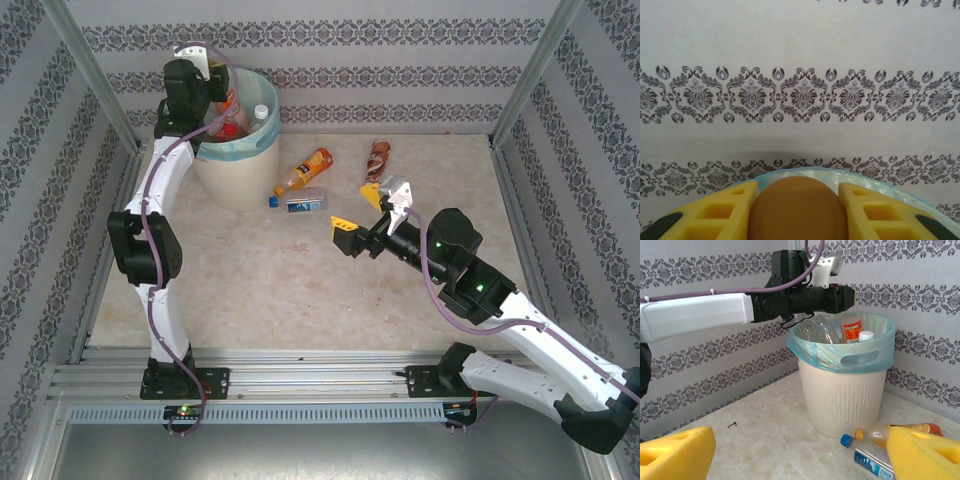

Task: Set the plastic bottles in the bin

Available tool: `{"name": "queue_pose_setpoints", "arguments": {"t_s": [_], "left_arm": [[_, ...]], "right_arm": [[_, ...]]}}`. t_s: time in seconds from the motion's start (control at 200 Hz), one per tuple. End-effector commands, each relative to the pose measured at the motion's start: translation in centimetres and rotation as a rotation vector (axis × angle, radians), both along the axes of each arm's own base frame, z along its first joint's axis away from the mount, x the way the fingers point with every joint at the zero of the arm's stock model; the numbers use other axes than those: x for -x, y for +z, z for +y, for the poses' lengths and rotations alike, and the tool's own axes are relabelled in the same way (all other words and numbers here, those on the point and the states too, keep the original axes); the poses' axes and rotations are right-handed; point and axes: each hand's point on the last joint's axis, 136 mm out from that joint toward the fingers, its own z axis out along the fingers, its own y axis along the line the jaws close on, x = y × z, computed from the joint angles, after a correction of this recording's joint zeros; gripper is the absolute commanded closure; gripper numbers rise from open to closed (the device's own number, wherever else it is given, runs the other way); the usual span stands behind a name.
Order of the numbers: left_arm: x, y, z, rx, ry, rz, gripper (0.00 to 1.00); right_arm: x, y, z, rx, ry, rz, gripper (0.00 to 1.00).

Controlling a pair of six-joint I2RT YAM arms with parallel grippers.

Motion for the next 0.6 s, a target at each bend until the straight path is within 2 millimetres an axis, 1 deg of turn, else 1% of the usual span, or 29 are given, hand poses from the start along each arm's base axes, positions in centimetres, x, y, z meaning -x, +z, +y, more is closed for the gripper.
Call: {"name": "queue_pose_setpoints", "arguments": {"t_s": [0.0, 0.065, 0.225, 0.29, 0.325, 0.36, 0.405, 0.465, 0.525, 0.595], "left_arm": [[-0.2, -4.6, 1.6, -0.050, 0.048, 0.150, 1.00], [-0.4, -5.8, 1.4, -0.044, 0.033, 0.181, 1.00], [-0.4, -9.5, 0.5, -0.023, -0.019, 0.269, 1.00], [-0.2, -10.5, 0.4, -0.020, -0.020, 0.290, 1.00], [-0.1, -10.5, 0.3, -0.012, -0.026, 0.290, 1.00], [0.1, -9.9, 0.0, -0.003, -0.040, 0.272, 1.00], [0.4, -8.7, -0.4, 0.013, -0.064, 0.226, 1.00], [0.7, -6.2, -0.9, 0.040, -0.089, 0.163, 1.00], [0.9, -3.3, -1.3, 0.066, -0.110, 0.117, 1.00], [1.2, 0.1, -2.3, 0.085, -0.161, 0.075, 1.00]], "right_arm": [[0.4, 0.2, 0.5, -0.018, 0.022, 0.013, 0.11], [0.3, 0.2, 0.5, -0.018, 0.022, 0.012, 0.11], [0.4, 0.0, 0.5, -0.015, 0.023, 0.021, 0.12], [0.4, -0.1, 0.5, -0.015, 0.024, 0.026, 0.12], [0.4, -0.1, 0.5, -0.017, 0.024, 0.028, 0.12], [0.5, -0.1, 0.5, -0.018, 0.026, 0.030, 0.12], [0.5, -0.1, 0.6, -0.020, 0.027, 0.033, 0.12], [0.4, 0.0, 0.6, -0.020, 0.026, 0.033, 0.12], [0.4, 0.0, 0.8, -0.019, 0.033, 0.034, 0.12], [0.4, 0.3, 1.0, -0.020, 0.037, 0.030, 0.13]]}}
